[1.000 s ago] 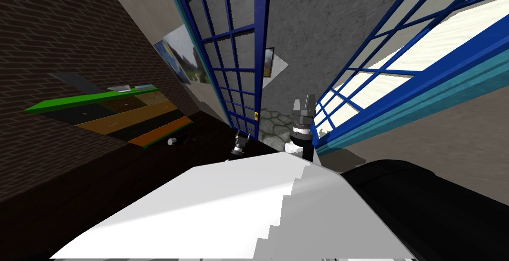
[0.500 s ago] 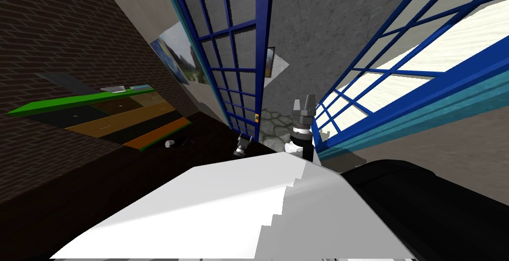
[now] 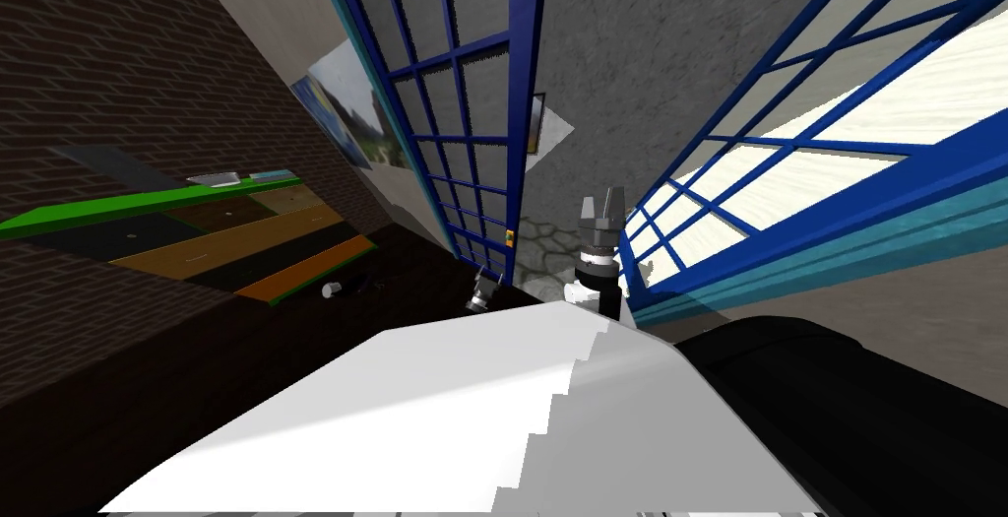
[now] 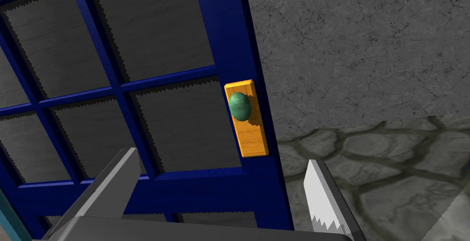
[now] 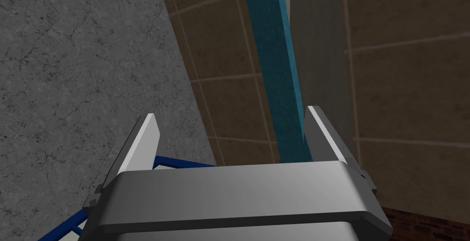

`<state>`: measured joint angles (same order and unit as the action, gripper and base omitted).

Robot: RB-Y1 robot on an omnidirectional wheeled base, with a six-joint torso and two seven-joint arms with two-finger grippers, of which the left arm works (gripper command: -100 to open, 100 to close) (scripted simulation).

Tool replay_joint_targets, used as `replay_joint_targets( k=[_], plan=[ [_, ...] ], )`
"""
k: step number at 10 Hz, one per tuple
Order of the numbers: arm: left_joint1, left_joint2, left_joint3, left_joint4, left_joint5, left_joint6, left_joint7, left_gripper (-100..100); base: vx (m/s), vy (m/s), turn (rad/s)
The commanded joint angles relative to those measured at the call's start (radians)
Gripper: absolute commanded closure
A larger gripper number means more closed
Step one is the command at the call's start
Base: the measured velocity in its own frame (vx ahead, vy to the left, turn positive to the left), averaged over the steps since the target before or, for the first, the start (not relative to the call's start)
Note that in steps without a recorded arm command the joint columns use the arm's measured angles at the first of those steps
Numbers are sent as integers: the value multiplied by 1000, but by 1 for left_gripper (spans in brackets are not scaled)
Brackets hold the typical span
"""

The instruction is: Push the door open

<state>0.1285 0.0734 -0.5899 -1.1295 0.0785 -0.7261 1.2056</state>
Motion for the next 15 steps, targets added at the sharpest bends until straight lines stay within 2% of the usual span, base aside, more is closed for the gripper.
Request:
replay_joint_targets(
  k=[1,7,15],
  plan=[
    [-8,-3,-13,30,2,-8,29,-100,86,9,-8],
    [-46,-23,-70,156,13,-29,151,-100,139,8,-10],
    [-82,-51,-126,278,23,-49,269,-100,139,12,-8]
  ],
)
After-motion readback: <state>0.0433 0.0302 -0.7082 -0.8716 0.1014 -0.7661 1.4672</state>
